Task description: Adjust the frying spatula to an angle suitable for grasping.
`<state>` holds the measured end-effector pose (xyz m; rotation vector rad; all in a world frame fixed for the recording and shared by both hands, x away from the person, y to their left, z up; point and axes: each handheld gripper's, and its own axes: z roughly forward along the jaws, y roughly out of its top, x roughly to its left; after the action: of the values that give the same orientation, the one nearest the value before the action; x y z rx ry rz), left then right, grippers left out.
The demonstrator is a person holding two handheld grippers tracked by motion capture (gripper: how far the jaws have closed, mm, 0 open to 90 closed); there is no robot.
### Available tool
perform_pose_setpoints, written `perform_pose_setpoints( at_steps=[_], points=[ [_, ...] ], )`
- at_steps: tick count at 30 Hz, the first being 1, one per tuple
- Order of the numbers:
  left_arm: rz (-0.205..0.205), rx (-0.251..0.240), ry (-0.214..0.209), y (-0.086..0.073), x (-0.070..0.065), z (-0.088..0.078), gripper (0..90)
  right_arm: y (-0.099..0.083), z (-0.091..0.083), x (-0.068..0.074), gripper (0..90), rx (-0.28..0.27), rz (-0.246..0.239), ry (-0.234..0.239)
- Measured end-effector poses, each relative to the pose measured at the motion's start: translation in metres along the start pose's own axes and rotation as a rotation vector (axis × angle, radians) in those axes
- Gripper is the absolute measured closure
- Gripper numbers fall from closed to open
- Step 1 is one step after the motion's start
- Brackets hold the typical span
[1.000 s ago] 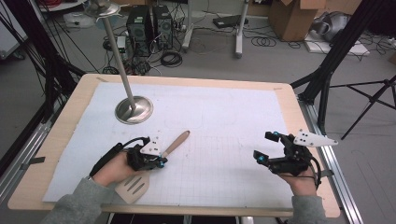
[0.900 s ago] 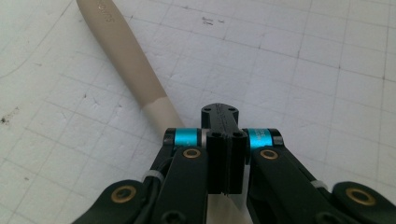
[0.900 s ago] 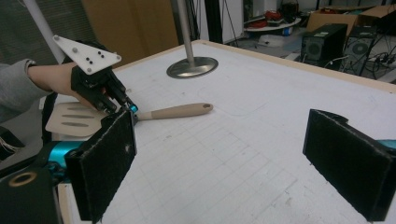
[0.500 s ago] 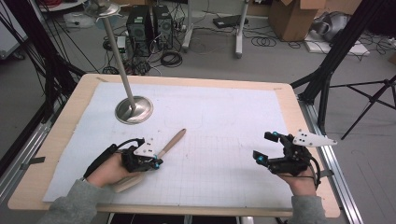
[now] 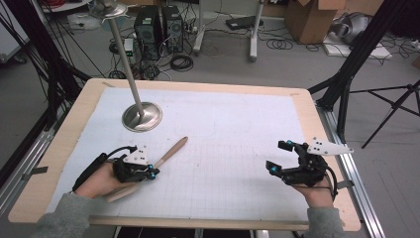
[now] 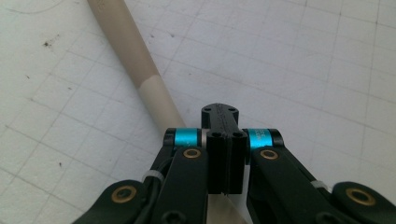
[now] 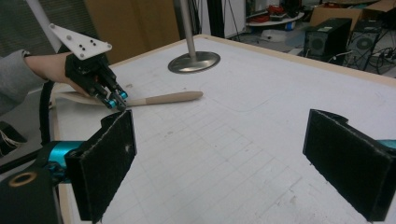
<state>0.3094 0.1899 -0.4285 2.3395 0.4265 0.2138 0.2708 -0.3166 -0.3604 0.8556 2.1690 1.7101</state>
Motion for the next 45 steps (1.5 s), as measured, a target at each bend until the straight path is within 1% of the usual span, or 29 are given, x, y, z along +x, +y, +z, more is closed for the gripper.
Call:
perform_pose_setpoints(
  at_steps=[1,2,4,7,8,10,11,12,13,14,16,19,20,22,24,25,26,27,30,32,36,38,40,41,43,45],
  points=[
    [-0.009,-0.017,0.0,0.001,0.001,-0.002,89.7,0.0,0.0,0.001,8.6,0.002,0.001,0.004],
    [-0.032,-0.051,0.01,0.004,0.003,-0.003,89.7,0.001,0.0,0.001,8.6,-0.001,0.002,0.003],
    [-0.056,-0.098,0.044,0.011,0.008,-0.008,89.6,0.001,-0.001,0.0,8.6,-0.006,0.005,0.0],
    [-0.092,-0.118,0.093,0.018,0.017,-0.009,89.6,0.0,-0.002,0.0,8.6,-0.003,0.005,-0.003],
    [-0.115,-0.121,0.104,0.02,0.02,-0.008,89.6,0.0,-0.003,0.0,8.6,-0.001,0.006,-0.002],
    [-0.145,-0.115,0.113,0.019,0.026,-0.004,89.6,-0.001,-0.004,0.001,8.6,-0.003,0.003,-0.005],
    [-0.154,-0.109,0.115,0.018,0.029,-0.002,89.6,0.0,-0.005,0.001,8.6,-0.008,0.006,-0.007],
    [-0.175,-0.095,0.118,0.016,0.034,0.001,89.6,0.0,-0.006,0.002,8.6,-0.008,0.01,-0.007],
    [-0.182,-0.087,0.122,0.015,0.037,0.003,89.6,0.0,-0.008,0.002,8.6,-0.011,0.01,-0.01],
    [-0.201,-0.081,0.119,0.014,0.041,0.005,89.6,0.0,-0.008,0.001,8.6,-0.015,0.002,-0.012],
    [-0.227,-0.08,0.116,0.012,0.045,0.009,89.6,-0.001,-0.009,0.001,8.6,-0.014,0.007,-0.013],
    [-0.251,-0.068,0.115,0.014,0.048,0.015,89.6,-0.001,-0.01,0.001,8.6,-0.016,0.008,-0.014],
    [-0.243,-0.067,0.116,0.015,0.049,0.017,89.6,-0.001,-0.01,0.001,8.6,-0.016,0.008,-0.015],
    [-0.248,-0.069,0.109,0.018,0.048,0.021,89.6,-0.001,-0.01,0.001,8.6,-0.013,0.012,-0.015],
    [-0.245,-0.045,0.107,0.021,0.048,0.026,89.6,-0.001,-0.01,0.001,8.6,-0.015,0.007,-0.013],
    [-0.232,-0.031,0.1,0.023,0.047,0.029,89.6,-0.001,-0.01,0.001,8.6,-0.014,0.01,-0.011],
    [-0.221,-0.027,0.108,0.026,0.045,0.032,89.6,-0.001,-0.01,0.001,8.6,-0.015,0.009,-0.011],
    [-0.214,-0.018,0.106,0.028,0.044,0.033,89.6,-0.001,-0.01,0.001,8.6,-0.017,0.008,-0.013],
    [-0.204,-0.006,0.111,0.032,0.043,0.039,89.6,-0.001,-0.01,0.001,8.6,-0.02,0.008,-0.013],
    [-0.201,-0.007,0.113,0.033,0.042,0.041,89.6,-0.001,-0.01,0.001,8.6,-0.021,0.007,-0.012],
    [-0.181,-0.011,0.113,0.035,0.04,0.044,89.6,-0.001,-0.01,0.001,8.6,-0.017,0.01,-0.011],
    [-0.17,-0.005,0.106,0.036,0.04,0.044,89.6,-0.001,-0.009,0.001,8.6,-0.015,0.011,-0.01],
    [-0.168,-0.007,0.105,0.038,0.038,0.046,89.6,-0.001,-0.009,0.001,8.6,-0.016,0.007,-0.008],
    [-0.154,0.0,0.109,0.04,0.037,0.047,89.6,-0.001,-0.009,0.001,8.6,-0.016,0.008,-0.009],
    [-0.148,0.006,0.106,0.042,0.037,0.048,89.6,-0.001,-0.009,0.001,8.6,-0.016,0.009,-0.009],
    [-0.132,0.014,0.093,0.044,0.035,0.05,89.6,-0.001,-0.009,0.001,8.6,-0.016,0.008,-0.01]
  ],
)
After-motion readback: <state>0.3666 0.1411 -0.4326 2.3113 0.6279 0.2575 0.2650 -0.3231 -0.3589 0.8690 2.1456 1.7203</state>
